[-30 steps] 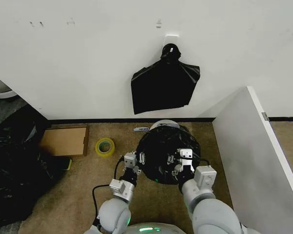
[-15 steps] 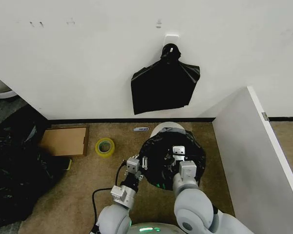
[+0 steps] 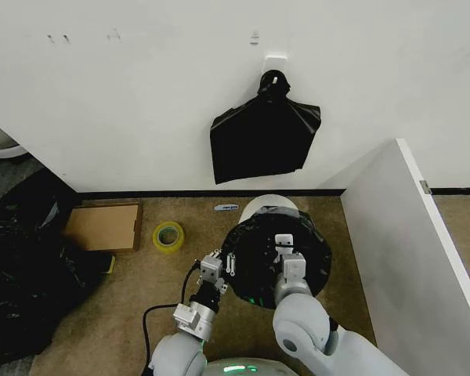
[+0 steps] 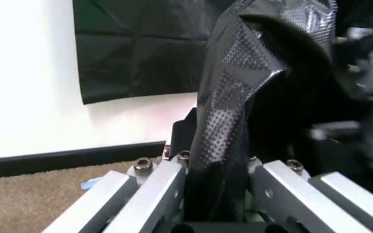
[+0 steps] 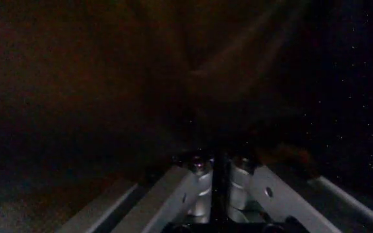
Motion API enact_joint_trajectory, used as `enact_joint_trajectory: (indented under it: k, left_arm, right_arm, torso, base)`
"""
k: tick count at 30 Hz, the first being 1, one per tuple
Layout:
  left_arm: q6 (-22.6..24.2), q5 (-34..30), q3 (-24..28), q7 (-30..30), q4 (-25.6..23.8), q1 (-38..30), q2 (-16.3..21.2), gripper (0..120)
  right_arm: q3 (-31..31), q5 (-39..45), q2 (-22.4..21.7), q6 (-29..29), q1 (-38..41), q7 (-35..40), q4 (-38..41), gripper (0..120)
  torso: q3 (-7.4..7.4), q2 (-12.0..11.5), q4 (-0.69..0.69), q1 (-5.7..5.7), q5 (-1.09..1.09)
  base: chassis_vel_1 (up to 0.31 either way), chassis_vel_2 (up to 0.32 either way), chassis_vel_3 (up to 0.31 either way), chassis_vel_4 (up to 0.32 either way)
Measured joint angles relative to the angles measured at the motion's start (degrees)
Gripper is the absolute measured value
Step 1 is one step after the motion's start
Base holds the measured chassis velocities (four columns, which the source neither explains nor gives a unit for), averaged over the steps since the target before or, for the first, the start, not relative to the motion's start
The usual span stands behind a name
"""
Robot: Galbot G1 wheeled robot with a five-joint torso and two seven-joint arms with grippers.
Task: Place the garbage bag over the trash bin.
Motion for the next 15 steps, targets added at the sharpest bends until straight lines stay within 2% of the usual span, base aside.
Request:
enact_joint_trajectory:
  k: [15]
  left_arm:
    - [-0.57, -0.1, -0.13, 0.95, -2.88, 3.15, 1.26, 0]
  right_arm:
    - [0.88, -2.03, 2.25, 0.47, 2.91, -0.08, -6.46, 0]
  torso:
    - [0.0, 0.0, 0.01, 0.0, 0.0]
  base:
    - [0.0, 0.0, 0.0, 0.0]
